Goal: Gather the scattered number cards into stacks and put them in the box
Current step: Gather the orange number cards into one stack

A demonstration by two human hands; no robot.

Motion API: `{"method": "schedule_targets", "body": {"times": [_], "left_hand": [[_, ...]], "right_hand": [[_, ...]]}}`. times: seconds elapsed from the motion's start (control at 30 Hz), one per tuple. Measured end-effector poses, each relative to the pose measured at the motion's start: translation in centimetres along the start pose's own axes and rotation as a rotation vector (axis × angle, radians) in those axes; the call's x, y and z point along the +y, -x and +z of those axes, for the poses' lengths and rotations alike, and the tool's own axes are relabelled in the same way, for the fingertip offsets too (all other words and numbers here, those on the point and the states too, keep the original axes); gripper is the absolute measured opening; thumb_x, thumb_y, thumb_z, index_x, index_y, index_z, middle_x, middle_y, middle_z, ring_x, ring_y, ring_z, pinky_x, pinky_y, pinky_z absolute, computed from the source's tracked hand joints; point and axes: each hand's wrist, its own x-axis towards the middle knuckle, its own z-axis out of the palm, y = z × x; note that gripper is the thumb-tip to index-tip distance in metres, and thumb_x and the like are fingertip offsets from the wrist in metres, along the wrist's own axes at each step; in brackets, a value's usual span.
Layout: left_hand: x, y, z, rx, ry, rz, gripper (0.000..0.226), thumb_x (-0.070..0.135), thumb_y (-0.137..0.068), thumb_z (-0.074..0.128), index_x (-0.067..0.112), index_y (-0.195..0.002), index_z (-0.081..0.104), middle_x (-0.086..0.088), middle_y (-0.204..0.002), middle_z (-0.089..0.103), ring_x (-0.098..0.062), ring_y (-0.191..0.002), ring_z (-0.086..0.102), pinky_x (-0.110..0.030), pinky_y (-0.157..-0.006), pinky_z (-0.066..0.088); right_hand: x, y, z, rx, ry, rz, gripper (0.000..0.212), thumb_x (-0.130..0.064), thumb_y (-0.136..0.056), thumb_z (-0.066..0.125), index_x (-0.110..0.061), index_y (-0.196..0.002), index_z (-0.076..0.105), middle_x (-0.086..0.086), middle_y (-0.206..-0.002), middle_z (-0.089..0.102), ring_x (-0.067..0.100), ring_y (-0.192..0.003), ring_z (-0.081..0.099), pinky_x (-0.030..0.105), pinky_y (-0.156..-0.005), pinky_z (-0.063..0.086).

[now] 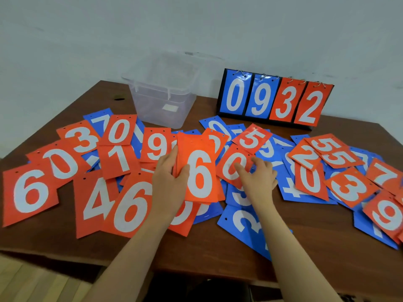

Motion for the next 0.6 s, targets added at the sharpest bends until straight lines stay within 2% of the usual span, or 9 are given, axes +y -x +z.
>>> {"method": "schedule_targets", "body": {"times": [0.1,0.2,0.3,0.4,0.5,0.6], "left_hand": [[-0.3,-0.7,0.4,-0.001,-0.008,-0.003,0.055,0.025,-0.093,0.052,0.028,-0.143,0.029,0.001,-0.144,0.038,-0.015,-0.128,0.042,-0.026,-0.089,0.045],[-0.5,-0.8,0.6,0.006,-0.032,0.009,0.055,0.025,-0.093,0.051,0.027,-0.143,0.029,0.0,-0.144,0.038,-0.015,-0.127,0.043,-0.026,-0.09,0.045],[-0.7,-0.6,0.6,0.001,-0.041,0.016,0.054,0.025,-0.094,0.05,0.027,-0.143,0.029,0.0,-0.144,0.038,-0.015,-0.128,0.041,-0.028,-0.093,0.044],[-0.8,-0.1,0.7,0.008,-0.04,0.011,0.054,0.025,-0.094,0.05,0.027,-0.143,0.029,0.001,-0.143,0.039,-0.016,-0.129,0.041,-0.028,-0.093,0.043],[-0.4,0.1,0.4,0.028,-0.052,0.021,0.053,0.025,-0.094,0.05,0.025,-0.143,0.029,-0.001,-0.143,0.039,-0.017,-0.128,0.042,-0.029,-0.093,0.044],[0.0,0.2,-0.1,0.054,-0.064,0.045,0.053,0.025,-0.094,0.049,0.025,-0.143,0.029,-0.002,-0.143,0.039,-0.018,-0.127,0.043,-0.029,-0.092,0.044]], "right_hand": [[-0.1,-1.0,0.2,-0.105,0.227,-0.068,0.078,-0.065,-0.082,0.05,-0.019,-0.142,0.033,0.005,-0.151,0.029,0.03,-0.139,0.022,0.05,-0.111,0.016],[0.0,-1.1,0.2,-0.243,0.346,-0.136,0.093,-0.077,-0.076,0.043,-0.021,-0.147,0.023,-0.001,-0.156,0.02,0.024,-0.143,0.017,0.052,-0.112,0.01],[0.2,-0.3,0.0,-0.274,0.384,-0.206,0.09,-0.076,-0.075,0.046,-0.025,-0.146,0.024,-0.005,-0.156,0.019,0.019,-0.144,0.016,0.053,-0.113,0.006],[0.2,-0.1,-0.2,-0.257,0.337,-0.23,0.076,-0.069,-0.079,0.051,-0.03,-0.142,0.033,-0.005,-0.15,0.033,0.016,-0.141,0.024,0.052,-0.112,0.004],[0.0,0.2,-0.7,-0.187,0.212,-0.235,0.062,-0.061,-0.08,0.057,-0.032,-0.133,0.043,-0.005,-0.136,0.05,0.015,-0.132,0.038,0.049,-0.113,0.004],[-0.7,1.0,-1.8,-0.132,-0.088,-0.179,0.061,-0.047,-0.08,0.067,-0.03,-0.133,0.042,-0.004,-0.133,0.049,0.017,-0.128,0.036,0.05,-0.115,0.019]]}}
